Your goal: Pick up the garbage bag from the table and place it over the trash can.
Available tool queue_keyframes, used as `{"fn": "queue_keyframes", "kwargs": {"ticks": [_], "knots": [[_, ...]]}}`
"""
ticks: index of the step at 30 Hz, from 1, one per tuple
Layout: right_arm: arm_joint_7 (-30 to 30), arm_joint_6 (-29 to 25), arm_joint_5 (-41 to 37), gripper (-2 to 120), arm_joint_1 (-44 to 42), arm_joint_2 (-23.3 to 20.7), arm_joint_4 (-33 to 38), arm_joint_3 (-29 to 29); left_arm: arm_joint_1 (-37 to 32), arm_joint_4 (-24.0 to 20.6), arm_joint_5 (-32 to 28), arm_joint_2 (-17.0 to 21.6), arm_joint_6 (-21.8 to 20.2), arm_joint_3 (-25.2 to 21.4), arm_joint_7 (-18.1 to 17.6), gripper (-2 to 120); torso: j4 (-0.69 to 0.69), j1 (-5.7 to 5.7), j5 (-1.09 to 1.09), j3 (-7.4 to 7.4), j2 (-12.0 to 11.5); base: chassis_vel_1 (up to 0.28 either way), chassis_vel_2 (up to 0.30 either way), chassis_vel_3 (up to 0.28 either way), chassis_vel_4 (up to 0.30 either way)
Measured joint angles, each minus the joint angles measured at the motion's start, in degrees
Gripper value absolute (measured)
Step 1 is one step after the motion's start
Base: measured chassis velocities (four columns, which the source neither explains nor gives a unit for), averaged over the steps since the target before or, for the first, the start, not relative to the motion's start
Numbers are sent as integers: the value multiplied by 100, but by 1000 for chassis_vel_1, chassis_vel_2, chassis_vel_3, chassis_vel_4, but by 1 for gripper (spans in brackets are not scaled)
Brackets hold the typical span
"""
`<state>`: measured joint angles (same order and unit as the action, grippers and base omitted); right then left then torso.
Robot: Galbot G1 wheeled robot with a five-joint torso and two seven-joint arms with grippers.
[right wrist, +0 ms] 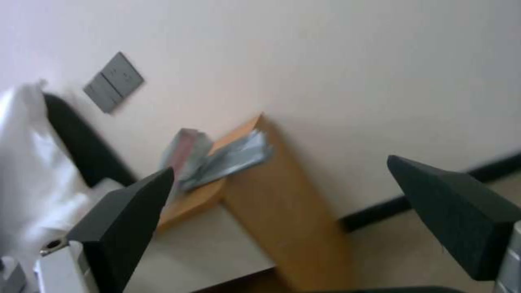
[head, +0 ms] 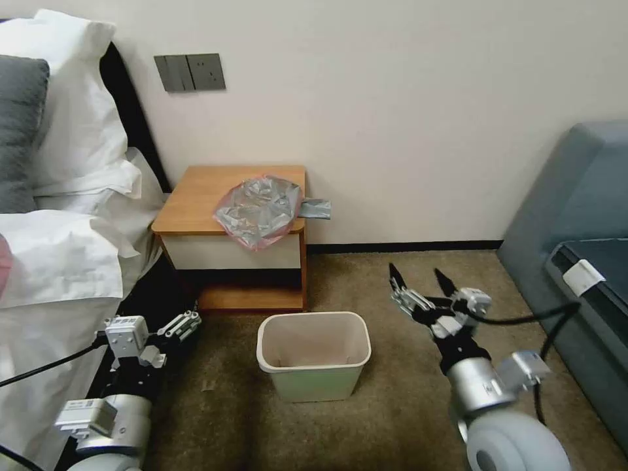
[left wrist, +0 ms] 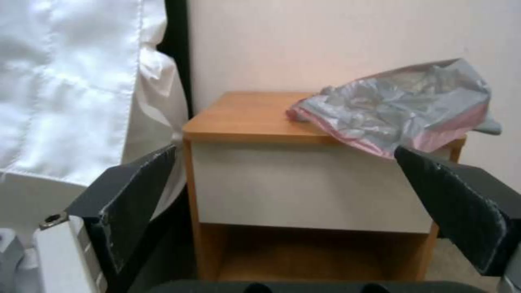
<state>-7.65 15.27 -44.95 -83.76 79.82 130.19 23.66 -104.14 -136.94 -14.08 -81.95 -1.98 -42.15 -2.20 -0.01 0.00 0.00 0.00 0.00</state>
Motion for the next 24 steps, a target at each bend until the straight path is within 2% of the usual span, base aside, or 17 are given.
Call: {"fn": "queue_keyframes", "kwargs": {"ticks": [3,4,7,8,10,11,13,15,17,19,24], "knots": [[-517,469,-1667,100,798,-23,-496,-180,-36,-8,13,10,5,-24,-43,100,1,0,-1,0,0,0,0,0,0],[-517,469,-1667,100,798,-23,-496,-180,-36,-8,13,10,5,-24,-43,100,1,0,-1,0,0,0,0,0,0],[-823,659,-3130,100,1636,121,-1101,-196,-63,-69,35,75,7,-31,-56,100,2,0,0,0,0,0,0,0,0],[-823,659,-3130,100,1636,121,-1101,-196,-63,-69,35,75,7,-31,-56,100,2,0,0,0,0,0,0,0,0],[-1003,782,-4215,100,2217,263,-1605,-131,-74,-122,50,137,4,-31,-56,100,2,0,-1,0,0,0,0,0,0],[-1015,807,-4489,100,2418,318,-1854,-124,-75,-140,53,152,2,-32,-56,100,0,0,-2,0,0,0,0,0,0],[-1000,845,-4663,100,2595,367,-2111,-127,-76,-158,58,160,-2,-32,-56,100,1,0,-1,1,0,0,0,0,0],[-931,910,-4885,100,2951,440,-2748,-151,-81,-206,66,174,-32,-33,-56,100,1,0,-1,1,-1,0,0,0,0],[-913,928,-4952,100,3092,466,-2988,-158,-84,-225,68,181,-45,-33,-56,100,1,0,0,1,-1,0,0,0,0],[-831,965,-5050,100,3496,572,-3595,-162,-90,-273,81,207,-67,-27,-56,100,1,0,0,1,0,0,0,0,0],[-266,1021,-4619,100,4016,795,-4658,-211,-78,-240,193,213,-71,-13,-49,100,0,0,1,0,-1,0,0,0,0]]}}
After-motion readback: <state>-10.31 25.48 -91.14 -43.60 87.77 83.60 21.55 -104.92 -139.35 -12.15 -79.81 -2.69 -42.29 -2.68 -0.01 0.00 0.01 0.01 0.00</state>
